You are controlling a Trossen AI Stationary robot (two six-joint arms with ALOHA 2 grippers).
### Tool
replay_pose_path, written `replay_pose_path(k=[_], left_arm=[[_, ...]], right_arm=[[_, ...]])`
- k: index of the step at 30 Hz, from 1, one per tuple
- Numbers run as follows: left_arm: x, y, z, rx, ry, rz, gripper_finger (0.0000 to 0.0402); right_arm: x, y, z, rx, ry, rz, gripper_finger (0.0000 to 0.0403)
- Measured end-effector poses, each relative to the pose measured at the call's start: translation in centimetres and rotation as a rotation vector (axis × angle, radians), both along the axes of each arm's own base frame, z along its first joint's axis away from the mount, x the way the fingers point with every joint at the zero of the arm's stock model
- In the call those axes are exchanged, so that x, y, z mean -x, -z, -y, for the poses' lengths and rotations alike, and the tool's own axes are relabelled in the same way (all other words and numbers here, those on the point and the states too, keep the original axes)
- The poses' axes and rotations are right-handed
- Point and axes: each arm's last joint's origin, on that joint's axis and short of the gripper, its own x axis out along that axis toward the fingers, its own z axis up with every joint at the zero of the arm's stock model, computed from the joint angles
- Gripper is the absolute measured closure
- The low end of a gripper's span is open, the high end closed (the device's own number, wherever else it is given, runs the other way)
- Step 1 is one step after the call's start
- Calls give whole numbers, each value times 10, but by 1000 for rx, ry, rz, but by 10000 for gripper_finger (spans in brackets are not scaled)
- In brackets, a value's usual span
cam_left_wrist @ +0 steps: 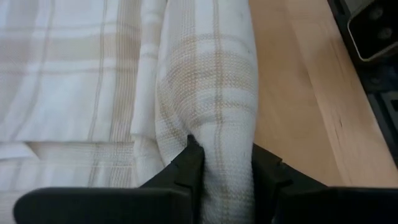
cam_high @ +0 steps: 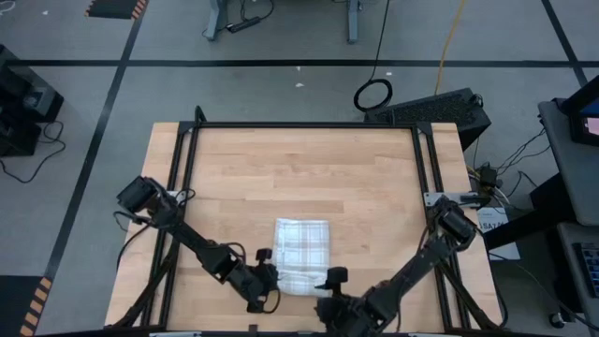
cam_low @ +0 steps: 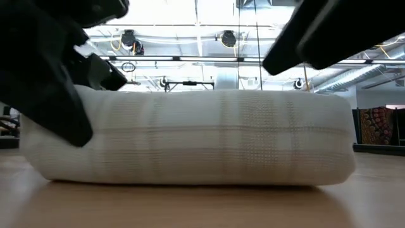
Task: Roll towel
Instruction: Roll the white kitchen towel
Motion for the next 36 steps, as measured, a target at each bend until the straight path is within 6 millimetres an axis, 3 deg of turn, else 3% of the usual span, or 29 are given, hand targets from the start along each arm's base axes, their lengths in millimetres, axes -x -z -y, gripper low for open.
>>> replay_pose_path(k=[5, 18, 31, 36], left_arm=[[-6, 0, -9, 54, -4, -39, 316], [-15, 1, -23, 161, -43, -104, 316], [-15, 1, -23, 168, -40, -114, 316], [-15, 2, -23, 180, -55, -120, 316]], right_arm=[[5, 17, -6, 109, 29, 31, 133], [7, 22, 3, 233, -10, -59, 133], [-12, 19, 32, 176, -65, -219, 149], [-11, 17, 30, 146, -76, -221, 158]])
